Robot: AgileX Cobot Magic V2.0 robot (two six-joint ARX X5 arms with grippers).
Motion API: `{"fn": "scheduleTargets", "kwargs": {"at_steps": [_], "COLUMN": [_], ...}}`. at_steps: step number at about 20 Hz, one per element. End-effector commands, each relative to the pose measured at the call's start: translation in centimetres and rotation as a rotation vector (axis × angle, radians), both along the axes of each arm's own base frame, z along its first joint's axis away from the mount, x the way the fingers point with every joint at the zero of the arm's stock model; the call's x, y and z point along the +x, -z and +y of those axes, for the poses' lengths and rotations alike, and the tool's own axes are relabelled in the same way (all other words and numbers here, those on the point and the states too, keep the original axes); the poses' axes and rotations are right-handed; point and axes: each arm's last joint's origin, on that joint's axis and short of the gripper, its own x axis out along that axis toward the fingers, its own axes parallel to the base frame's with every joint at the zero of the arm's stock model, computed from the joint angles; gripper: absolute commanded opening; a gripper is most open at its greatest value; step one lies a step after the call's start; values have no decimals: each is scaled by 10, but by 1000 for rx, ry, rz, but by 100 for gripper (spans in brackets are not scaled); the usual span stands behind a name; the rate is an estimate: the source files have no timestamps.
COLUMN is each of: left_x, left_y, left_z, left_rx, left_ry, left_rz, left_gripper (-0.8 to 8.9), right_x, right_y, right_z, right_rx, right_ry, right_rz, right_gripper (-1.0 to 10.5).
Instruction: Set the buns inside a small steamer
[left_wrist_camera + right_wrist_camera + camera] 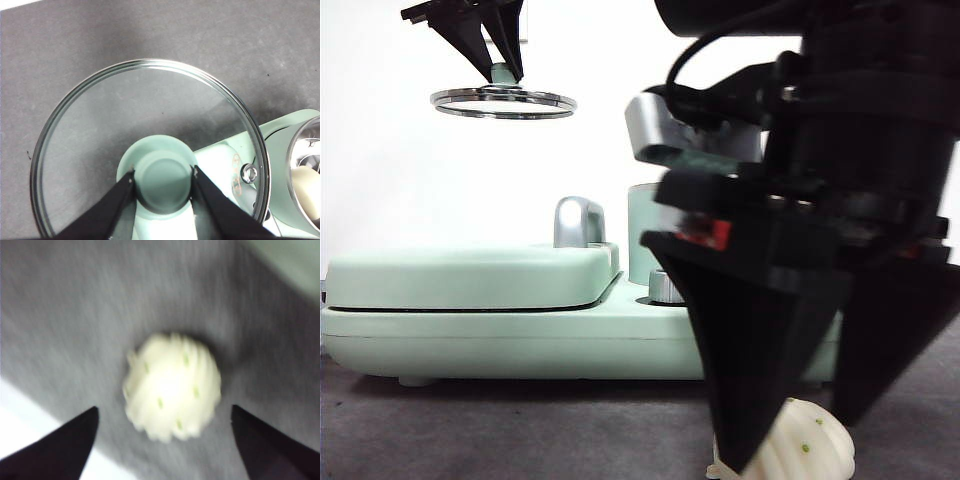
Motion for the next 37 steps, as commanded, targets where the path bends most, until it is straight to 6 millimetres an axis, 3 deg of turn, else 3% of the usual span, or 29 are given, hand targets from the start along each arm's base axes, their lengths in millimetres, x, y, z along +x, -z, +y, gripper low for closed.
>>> {"fn": "scheduleTargets", "kwargs": {"at_steps": [1,6,9,16,19,23,26,29,32,37], "left_x": [-7,-7,-7,-7,-7,-7,-7,-6,-6,-7], "left_y": [-15,-15,-15,-15,-15,-15,-15,-15,-15,-15], "left_z": [0,0,0,0,0,0,0,0,0,0], "left_rx": [-25,-25,-25,-25,-25,-25,-25,-25,-24,-24], "left_ry": [4,5,5,5,5,6,6,6,6,6], "left_rz": [-63,-63,-63,-63,-63,-64,-66,-64,-62,-61], "left_gripper": [16,16,16,16,16,16,16,16,16,16], "right_x": [2,12,14,17,26,44,71,116,159,208], "right_y": [1,6,8,2,-28,-100,-153,-182,-182,-144], "right_z": [5,2,2,6,13,15,6,-3,-9,-16], "right_rx": [12,-1,-3,37,80,104,147,118,88,23], "right_ry": [6,48,55,48,44,45,14,59,105,171], "right_rz": [-14,-17,-13,-10,22,-7,-88,-151,-167,-102], "right_gripper": [375,343,182,96,96,96,97,98,98,98]}}
